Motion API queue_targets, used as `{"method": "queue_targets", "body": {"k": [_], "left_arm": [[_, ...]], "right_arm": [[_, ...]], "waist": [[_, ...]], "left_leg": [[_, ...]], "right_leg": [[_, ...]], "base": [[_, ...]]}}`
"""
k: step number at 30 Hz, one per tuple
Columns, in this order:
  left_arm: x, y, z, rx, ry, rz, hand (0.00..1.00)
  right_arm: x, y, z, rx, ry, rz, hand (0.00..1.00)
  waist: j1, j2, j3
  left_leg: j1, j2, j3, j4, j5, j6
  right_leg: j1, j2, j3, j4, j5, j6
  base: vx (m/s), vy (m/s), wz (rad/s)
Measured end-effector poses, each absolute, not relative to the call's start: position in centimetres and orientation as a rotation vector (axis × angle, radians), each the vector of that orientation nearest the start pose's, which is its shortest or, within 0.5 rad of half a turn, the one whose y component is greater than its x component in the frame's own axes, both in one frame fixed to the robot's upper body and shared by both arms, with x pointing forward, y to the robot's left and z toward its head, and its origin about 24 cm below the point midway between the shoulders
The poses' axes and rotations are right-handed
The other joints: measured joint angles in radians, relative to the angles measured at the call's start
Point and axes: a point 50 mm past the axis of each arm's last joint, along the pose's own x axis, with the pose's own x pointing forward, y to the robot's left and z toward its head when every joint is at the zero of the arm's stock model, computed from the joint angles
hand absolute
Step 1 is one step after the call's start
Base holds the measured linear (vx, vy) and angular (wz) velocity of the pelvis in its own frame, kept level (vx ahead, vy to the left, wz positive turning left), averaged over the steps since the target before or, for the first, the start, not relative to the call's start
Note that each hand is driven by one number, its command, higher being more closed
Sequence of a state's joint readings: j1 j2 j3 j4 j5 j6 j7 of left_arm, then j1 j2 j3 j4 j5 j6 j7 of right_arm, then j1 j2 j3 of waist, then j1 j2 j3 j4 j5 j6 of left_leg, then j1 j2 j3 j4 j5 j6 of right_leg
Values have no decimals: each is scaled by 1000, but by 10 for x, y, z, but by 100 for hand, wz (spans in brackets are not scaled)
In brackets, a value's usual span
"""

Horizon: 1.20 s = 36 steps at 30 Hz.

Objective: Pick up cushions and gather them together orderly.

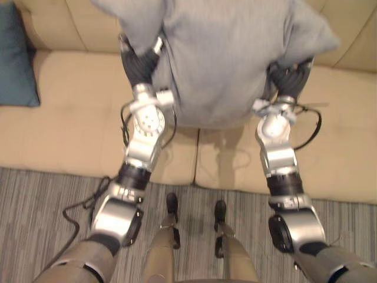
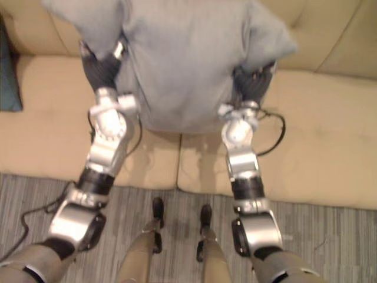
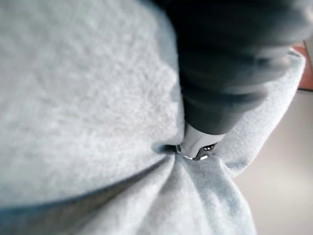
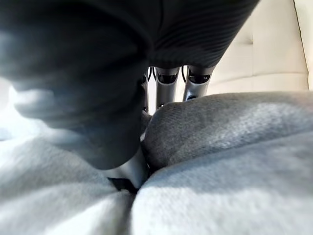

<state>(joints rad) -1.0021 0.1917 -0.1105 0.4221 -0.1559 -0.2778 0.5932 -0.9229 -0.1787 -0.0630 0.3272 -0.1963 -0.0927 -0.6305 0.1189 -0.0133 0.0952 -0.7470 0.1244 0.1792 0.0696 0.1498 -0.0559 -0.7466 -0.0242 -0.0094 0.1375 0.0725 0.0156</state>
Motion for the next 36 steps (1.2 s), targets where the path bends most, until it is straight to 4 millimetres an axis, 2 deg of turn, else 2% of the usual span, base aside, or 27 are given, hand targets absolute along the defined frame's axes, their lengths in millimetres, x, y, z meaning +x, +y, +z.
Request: {"method": "queue_targets", "body": {"k": [1,4,8,9,13,17,20,22,25,26,29,31,32,34,36], "left_arm": [[365,119,293,-151,-815,299,100],[373,119,309,-123,-821,327,100],[380,121,318,-121,-798,354,100],[380,121,320,-124,-800,358,0],[380,120,344,-142,-835,372,0],[380,125,351,-150,-851,374,0],[383,126,349,-175,-828,344,0],[385,133,348,-193,-815,346,0],[390,161,341,-241,-767,377,0],[390,164,339,-246,-761,380,0],[394,187,315,-337,-687,401,0],[395,212,285,-393,-616,435,0],[395,219,277,-395,-602,448,0],[386,250,240,-404,-546,515,0],[377,264,208,-384,-487,547,0]], "right_arm": [[358,-155,284,-107,-787,-560,100],[362,-156,305,-109,-818,-581,100],[364,-158,323,-117,-842,-597,100],[365,-157,326,-116,-844,-598,0],[363,-159,348,-108,-898,-628,0],[363,-163,355,-88,-918,-631,0],[368,-178,353,-54,-876,-642,0],[367,-185,355,-34,-873,-638,0],[371,-190,351,57,-826,-573,0],[371,-190,349,70,-816,-564,0],[377,-210,324,135,-725,-556,0],[377,-239,287,189,-622,-594,0],[376,-246,277,203,-596,-609,0],[366,-274,229,249,-492,-670,0],[353,-292,186,248,-394,-719,0]], "waist": [[1,3,28],[1,5,39],[-1,16,62],[-4,15,64],[-7,15,65],[-11,15,65],[-13,14,65],[-16,14,65],[-32,14,65],[-33,14,65],[-37,13,65],[-40,11,64],[-40,10,64],[-44,1,63],[-45,-3,63]], "left_leg": [[-7,2,-1,-17,14,-2],[-65,7,-4,-42,39,-8],[-123,9,-4,-62,63,-13],[-142,11,-3,-65,67,-17],[-186,15,-5,-79,88,-26],[-207,14,-12,-109,109,-32],[-212,19,-27,-109,115,-38],[-210,18,-30,-109,118,-41],[-196,17,-29,-109,119,-40],[-193,17,-28,-109,119,-40],[-156,17,-27,-109,119,-40],[-110,16,-29,-110,118,-39],[-100,16,-29,-110,117,-39],[-55,15,-24,-112,104,-33],[-13,14,-24,-119,97,-24]], "right_leg": [[-15,4,-3,4,1,-1],[-99,9,-2,34,0,-1],[-177,10,-4,61,0,-1],[-206,11,-4,78,-2,-2],[-271,10,-19,127,-31,-13],[-309,8,-36,147,-42,-20],[-312,6,-50,159,-46,-22],[-313,3,-57,171,-53,-25],[-316,0,-59,203,-61,-23],[-316,0,-59,208,-62,-23],[-284,1,-63,221,-65,-22],[-236,0,-68,225,-81,-29],[-226,0,-69,224,-82,-29],[-180,0,-69,223,-99,-32],[-140,0,-70,222,-105,-31]], "base": [[-14,-39,3],[-3,-12,1],[2,-8,0],[0,0,0],[-9,-33,10],[-7,-28,9],[6,-25,12],[6,-30,10],[-4,-39,3],[-10,-41,-2],[-13,-44,1],[-10,-49,10],[-13,-61,5],[-12,-52,1],[1,-39,4]]}}
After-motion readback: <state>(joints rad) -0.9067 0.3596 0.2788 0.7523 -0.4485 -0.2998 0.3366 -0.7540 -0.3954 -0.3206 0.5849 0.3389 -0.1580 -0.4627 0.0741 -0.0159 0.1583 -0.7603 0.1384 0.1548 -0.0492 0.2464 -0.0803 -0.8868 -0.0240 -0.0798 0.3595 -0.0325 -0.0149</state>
